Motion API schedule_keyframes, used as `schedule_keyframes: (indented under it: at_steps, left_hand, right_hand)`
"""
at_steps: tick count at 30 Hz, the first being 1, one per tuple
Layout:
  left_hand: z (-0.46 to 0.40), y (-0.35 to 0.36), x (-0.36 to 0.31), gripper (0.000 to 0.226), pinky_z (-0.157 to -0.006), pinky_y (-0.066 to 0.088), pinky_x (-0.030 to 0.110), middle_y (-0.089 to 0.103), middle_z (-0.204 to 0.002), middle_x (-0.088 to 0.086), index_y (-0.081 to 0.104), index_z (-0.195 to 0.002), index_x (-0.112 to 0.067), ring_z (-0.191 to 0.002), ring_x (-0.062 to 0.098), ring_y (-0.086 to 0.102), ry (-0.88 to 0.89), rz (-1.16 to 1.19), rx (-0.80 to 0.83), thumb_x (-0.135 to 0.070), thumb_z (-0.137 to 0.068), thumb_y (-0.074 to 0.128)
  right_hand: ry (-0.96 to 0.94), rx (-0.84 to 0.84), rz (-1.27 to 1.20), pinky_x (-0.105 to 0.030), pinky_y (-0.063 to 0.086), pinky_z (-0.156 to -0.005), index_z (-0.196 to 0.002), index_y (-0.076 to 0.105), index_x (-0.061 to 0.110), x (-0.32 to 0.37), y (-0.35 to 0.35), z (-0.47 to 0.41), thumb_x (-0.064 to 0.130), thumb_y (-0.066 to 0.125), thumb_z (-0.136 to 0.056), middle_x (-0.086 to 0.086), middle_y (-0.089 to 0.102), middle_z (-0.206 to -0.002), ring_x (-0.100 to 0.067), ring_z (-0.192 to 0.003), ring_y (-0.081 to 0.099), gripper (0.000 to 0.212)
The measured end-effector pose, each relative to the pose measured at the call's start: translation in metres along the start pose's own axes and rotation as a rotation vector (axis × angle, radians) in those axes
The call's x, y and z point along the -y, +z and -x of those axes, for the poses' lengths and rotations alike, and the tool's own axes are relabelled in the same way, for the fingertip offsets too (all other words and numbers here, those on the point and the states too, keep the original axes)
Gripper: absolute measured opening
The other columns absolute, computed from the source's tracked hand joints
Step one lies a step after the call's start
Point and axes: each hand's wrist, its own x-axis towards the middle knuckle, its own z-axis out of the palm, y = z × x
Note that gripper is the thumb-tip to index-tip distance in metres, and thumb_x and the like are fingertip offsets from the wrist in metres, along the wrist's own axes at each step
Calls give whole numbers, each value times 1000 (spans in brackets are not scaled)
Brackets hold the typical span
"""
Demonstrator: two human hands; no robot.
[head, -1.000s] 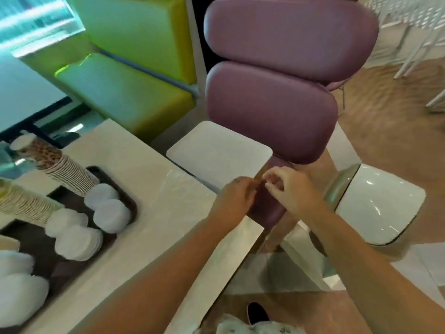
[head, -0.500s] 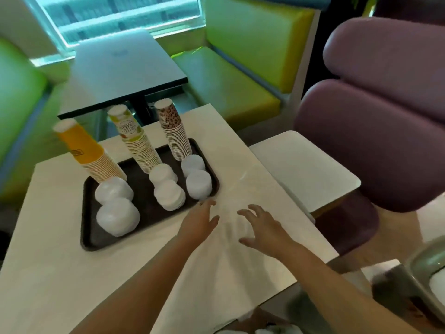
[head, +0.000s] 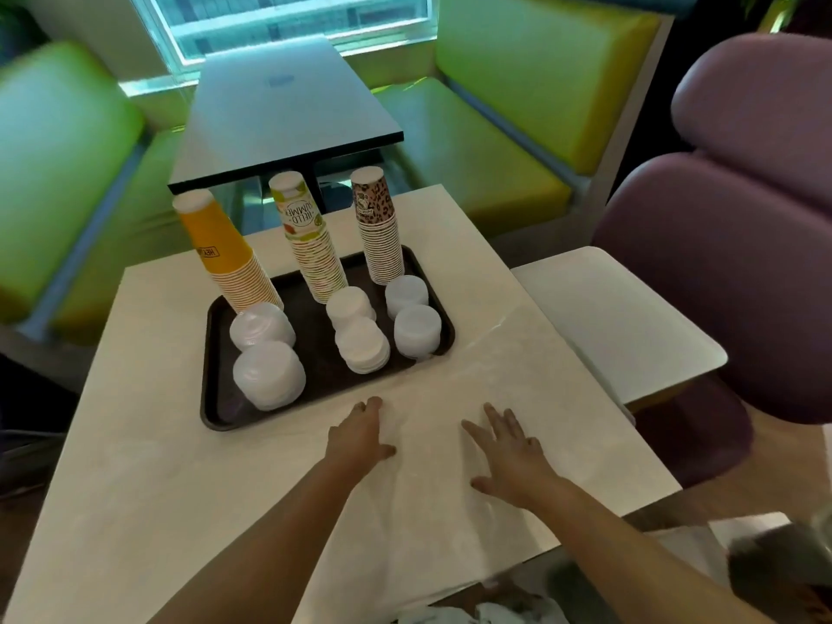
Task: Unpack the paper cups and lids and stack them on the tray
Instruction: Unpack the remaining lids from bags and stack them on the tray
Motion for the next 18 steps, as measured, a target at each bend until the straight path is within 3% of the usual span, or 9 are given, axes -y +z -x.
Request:
schedule_keyframes:
  at_steps: [3, 6, 8, 13, 16, 18]
  left_hand:
    - [-3, -2, 2, 52, -89, 39, 34, 54, -124, 3, 42, -125, -20, -114, 23, 51, 37, 59, 4, -27, -83, 71]
    - [-5, -12, 0, 19, -69, 34, 29, 55, -94, 0, 50, -94, -20, -95, 23, 55, 119, 47, -56, -31, -88, 64]
    - [-6, -23, -2, 23, -64, 30, 28, 49, -80, -2, 45, -79, -20, -82, 21, 50, 160, 80, -57, -32, -88, 63]
    - [-6, -59, -13, 13, -70, 40, 28, 59, -83, 0, 57, -92, -15, -77, 16, 54, 202, 370, -51, -25, -89, 65]
    - [-1, -78, -22, 7, -70, 44, 18, 67, -81, -2, 58, -91, -13, -73, 11, 61, 189, 637, -38, -18, -91, 62]
    - [4, -88, -26, 8, -60, 44, 7, 69, -81, -2, 58, -93, -10, -71, 8, 62, 207, 732, -46, -17, -92, 60]
  right_hand:
    - [7, -22, 15, -48, 16, -114, -151, 1, 36, -1, 2, 0, 39, 53, -93, -2, -19, -158, -27, -146, -12, 77]
    - [16, -16, 28, -48, 18, -113, -151, 2, 36, -1, 1, -1, 39, 52, -94, -1, -18, -158, -27, -146, -11, 75]
    - [22, -6, 38, -48, 19, -113, -151, 2, 35, 0, 0, -2, 39, 51, -94, -1, -18, -158, -26, -146, -10, 75]
    - [22, -19, 12, -49, 22, -112, -151, 5, 34, 0, -1, -6, 40, 53, -93, 0, -14, -159, -25, -147, -7, 75]
    - [14, -47, -49, -47, 22, -112, -151, 9, 32, 1, -4, -8, 40, 53, -93, 0, -6, -160, -22, -147, 1, 73]
    - [4, -128, -198, -44, 25, -113, -150, 16, 29, 3, -7, -10, 43, 51, -94, -3, 10, -159, -21, -144, 16, 67]
